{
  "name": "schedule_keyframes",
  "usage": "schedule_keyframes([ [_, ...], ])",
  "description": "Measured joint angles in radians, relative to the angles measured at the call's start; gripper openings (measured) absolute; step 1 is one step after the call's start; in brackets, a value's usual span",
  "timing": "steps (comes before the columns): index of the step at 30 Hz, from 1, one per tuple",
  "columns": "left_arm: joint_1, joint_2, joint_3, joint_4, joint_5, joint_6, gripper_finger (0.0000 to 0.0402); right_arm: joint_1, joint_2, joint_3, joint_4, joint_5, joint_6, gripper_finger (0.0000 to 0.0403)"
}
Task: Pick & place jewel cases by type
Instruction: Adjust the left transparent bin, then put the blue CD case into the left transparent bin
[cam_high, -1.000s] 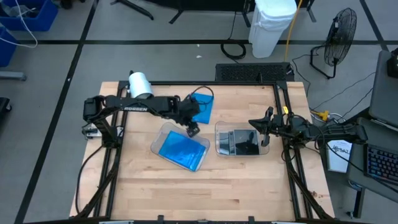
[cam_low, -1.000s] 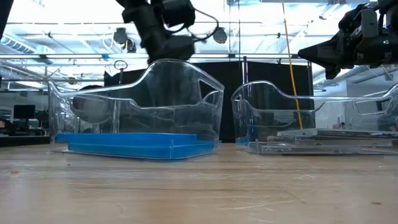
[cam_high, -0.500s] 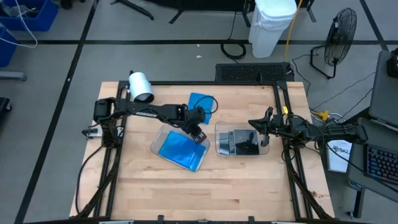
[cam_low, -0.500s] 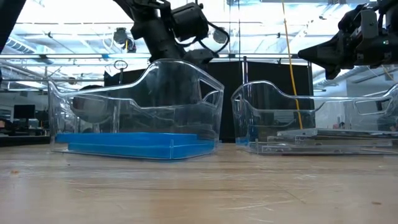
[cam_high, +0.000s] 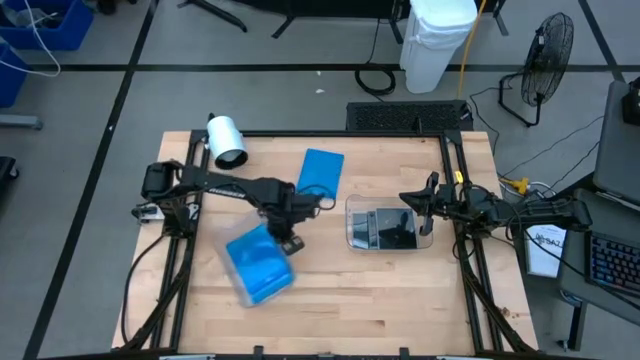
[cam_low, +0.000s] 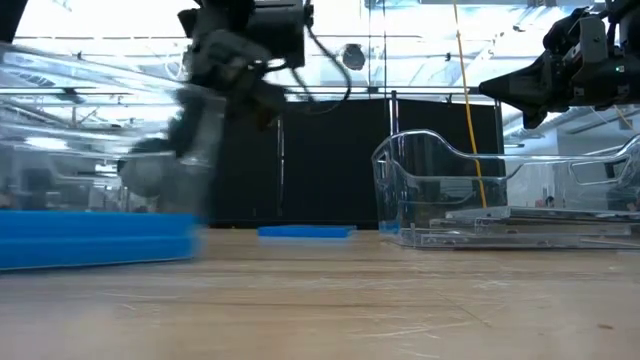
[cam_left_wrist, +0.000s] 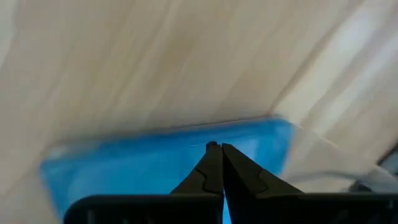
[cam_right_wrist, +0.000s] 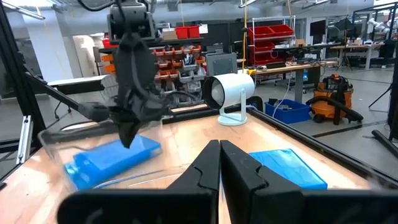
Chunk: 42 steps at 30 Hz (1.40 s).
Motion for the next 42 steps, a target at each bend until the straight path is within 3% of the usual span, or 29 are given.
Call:
schedule_keyframes([
  [4,-0.022,0.0,0.0,-0.16,-0.118,-0.007,0.0016,0.0,0.0,0.0,0.0,0.0,0.0,0.0004],
  [7,-0.017,-0.009,0.002,-0.187,-0.163,0.038,0.0013,0.0,0.0,0.0,0.0,0.0,0.0,0.0004],
  [10,-0.012,-0.021,0.042,-0.166,-0.239,0.122,0.0004,0.0,0.0,0.0,0.0,0.0,0.0,0.0004],
  [14,-0.002,-0.019,0.117,-0.125,-0.461,0.276,0.0015,0.0,0.0,0.0,0.0,0.0,0.0,0.0004],
  [17,0.023,-0.021,0.125,0.015,-0.59,0.349,0.0023,0.0,0.0,0.0,0.0,0.0,0.0,0.0004],
  [23,0.103,0.022,0.123,0.202,-0.578,0.575,0.0085,0.0,0.0,0.0,0.0,0.0,0.0,0.0004],
  [29,0.169,0.096,0.123,0.247,-0.552,0.615,0.0195,0.0,0.0,0.0,0.0,0.0,0.0,0.0004],
  [33,0.189,0.167,0.122,0.276,-0.531,0.686,0.0248,0.0,0.0,0.0,-0.001,0.0,0.0,0.0004],
  [39,0.206,0.258,0.122,0.298,-0.647,0.811,0.0275,0.0,0.0,0.0,0.0,0.0,0.0,0.0004],
  [42,0.217,0.291,0.127,0.318,-0.656,0.825,0.0273,0.0,0.0,0.0,0.001,0.0,0.0,0.0004],
])
